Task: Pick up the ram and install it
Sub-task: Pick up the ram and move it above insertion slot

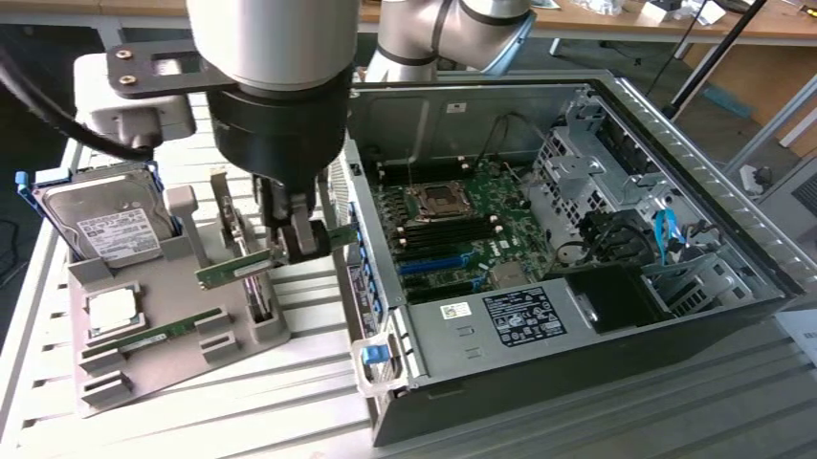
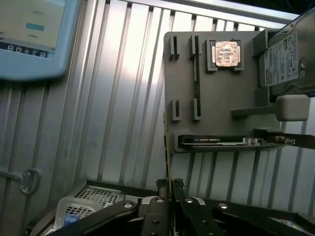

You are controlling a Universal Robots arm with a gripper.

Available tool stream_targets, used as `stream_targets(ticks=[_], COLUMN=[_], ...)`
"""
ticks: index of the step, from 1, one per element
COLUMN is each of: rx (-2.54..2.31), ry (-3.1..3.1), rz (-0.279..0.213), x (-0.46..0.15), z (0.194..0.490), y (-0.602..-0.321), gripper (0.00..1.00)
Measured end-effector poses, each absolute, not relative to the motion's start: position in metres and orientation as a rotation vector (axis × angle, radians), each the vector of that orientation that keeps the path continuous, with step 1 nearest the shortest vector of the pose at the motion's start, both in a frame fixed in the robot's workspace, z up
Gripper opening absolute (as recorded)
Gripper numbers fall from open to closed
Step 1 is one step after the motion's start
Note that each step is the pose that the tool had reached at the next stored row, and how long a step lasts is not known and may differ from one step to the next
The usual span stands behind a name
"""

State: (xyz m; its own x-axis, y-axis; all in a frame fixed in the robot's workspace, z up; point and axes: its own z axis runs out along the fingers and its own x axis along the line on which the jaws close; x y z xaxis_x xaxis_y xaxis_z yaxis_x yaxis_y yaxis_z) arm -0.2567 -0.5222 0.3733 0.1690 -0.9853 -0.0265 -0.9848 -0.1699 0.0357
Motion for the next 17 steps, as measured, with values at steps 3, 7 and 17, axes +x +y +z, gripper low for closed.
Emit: stream_targets(ticks=[3,7,17], rx=[2.393,2.392,2.39], ry=[-2.017,-2.016,-2.014], rz=[-0.07,-0.072,-0.076], x=[-0.245,-0.228,-0.194], z=[0.373,0.373,0.373], y=[-0.522,-0.522,-0.523], gripper=[0.14,0.14,0.14])
